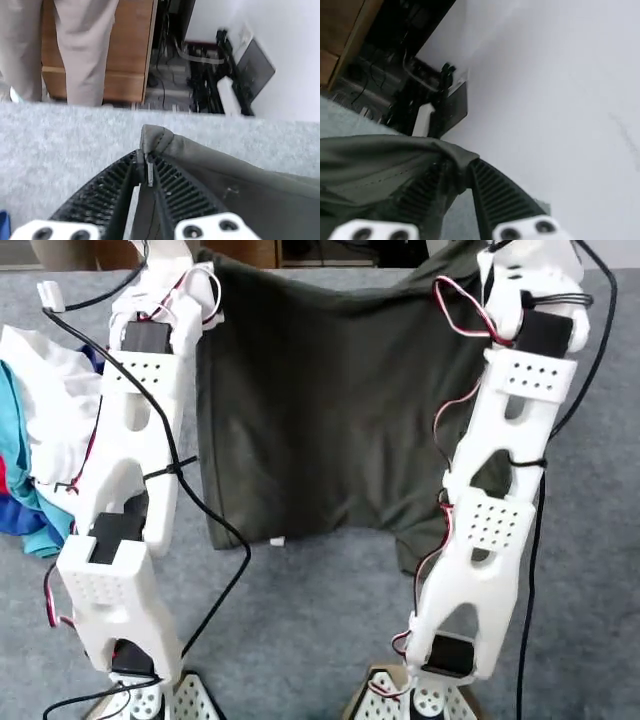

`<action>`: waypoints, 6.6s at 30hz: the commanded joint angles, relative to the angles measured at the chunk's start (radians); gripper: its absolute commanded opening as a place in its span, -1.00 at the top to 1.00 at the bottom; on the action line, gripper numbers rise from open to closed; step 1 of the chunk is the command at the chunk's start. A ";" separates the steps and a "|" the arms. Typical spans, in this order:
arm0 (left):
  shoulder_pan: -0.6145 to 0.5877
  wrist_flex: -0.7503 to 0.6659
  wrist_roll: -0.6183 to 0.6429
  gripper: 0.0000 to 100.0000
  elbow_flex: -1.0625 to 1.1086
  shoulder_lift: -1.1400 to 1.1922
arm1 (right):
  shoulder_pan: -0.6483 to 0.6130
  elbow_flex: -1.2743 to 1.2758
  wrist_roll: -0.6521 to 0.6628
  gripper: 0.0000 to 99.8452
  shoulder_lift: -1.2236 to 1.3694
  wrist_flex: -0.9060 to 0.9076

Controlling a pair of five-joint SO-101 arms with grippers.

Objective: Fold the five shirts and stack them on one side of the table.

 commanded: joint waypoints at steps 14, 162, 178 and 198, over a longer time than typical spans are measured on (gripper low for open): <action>0.064 0.635 -0.014 0.96 -0.044 -0.008 | 0.111 -0.062 0.110 1.00 -0.077 0.631; 0.041 0.468 0.094 0.96 0.187 0.249 | 0.084 1.793 0.018 0.99 -0.754 -0.301; -0.009 0.629 0.152 0.96 -0.371 0.595 | 0.209 1.366 0.003 0.99 -0.311 -0.180; -0.003 0.976 0.152 0.96 -0.908 0.800 | 0.117 1.213 -0.081 0.99 -0.371 -0.043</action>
